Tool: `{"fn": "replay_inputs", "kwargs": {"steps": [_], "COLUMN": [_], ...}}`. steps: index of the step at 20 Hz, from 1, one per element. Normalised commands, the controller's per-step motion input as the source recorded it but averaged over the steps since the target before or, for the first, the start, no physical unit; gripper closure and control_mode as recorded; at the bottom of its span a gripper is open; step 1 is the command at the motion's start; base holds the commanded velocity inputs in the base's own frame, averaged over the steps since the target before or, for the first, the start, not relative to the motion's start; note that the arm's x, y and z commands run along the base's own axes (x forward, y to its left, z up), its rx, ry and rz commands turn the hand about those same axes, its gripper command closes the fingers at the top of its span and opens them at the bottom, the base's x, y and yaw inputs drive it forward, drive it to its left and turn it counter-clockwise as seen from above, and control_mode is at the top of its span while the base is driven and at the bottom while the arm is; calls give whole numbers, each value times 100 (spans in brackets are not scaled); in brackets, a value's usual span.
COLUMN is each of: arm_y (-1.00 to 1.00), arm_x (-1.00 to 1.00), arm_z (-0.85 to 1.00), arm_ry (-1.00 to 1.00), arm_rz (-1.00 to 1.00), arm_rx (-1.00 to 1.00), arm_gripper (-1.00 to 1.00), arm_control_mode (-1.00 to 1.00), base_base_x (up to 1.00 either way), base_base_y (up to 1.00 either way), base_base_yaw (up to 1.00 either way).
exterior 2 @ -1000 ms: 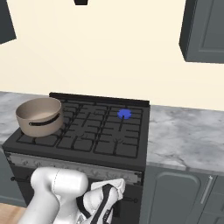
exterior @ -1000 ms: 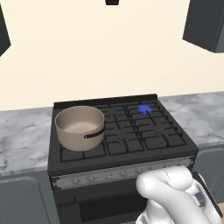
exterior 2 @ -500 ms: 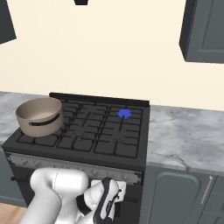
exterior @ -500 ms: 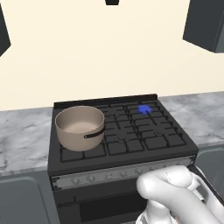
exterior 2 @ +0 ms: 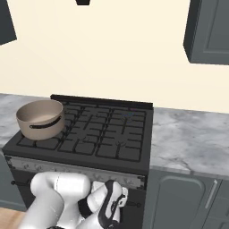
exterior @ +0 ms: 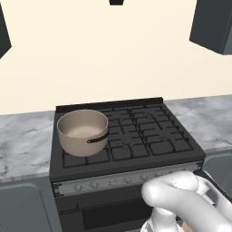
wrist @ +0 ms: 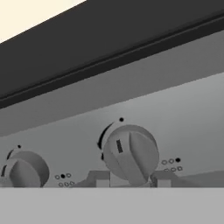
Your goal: Turn off the rear right burner of the stove.
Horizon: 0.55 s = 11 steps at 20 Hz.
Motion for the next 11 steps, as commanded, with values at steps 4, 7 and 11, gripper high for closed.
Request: {"fn": "replay_inputs", "kwargs": {"steps": [4, 7, 11], "arm_y": [9, 0, -22], "arm_x": [0, 2, 1], "arm_z": [48, 45, 8], "arm_ry": [-5, -3, -1], "arm_rz": [17, 16, 3], "arm_rx": [31, 25, 3], "arm_gripper": [100, 100, 100], "arm_control_mode": [-100, -100, -100], "base_base_x": [0, 0, 0], "base_base_y": [0, 0, 0], "base_base_yaw": [0, 0, 0]}}
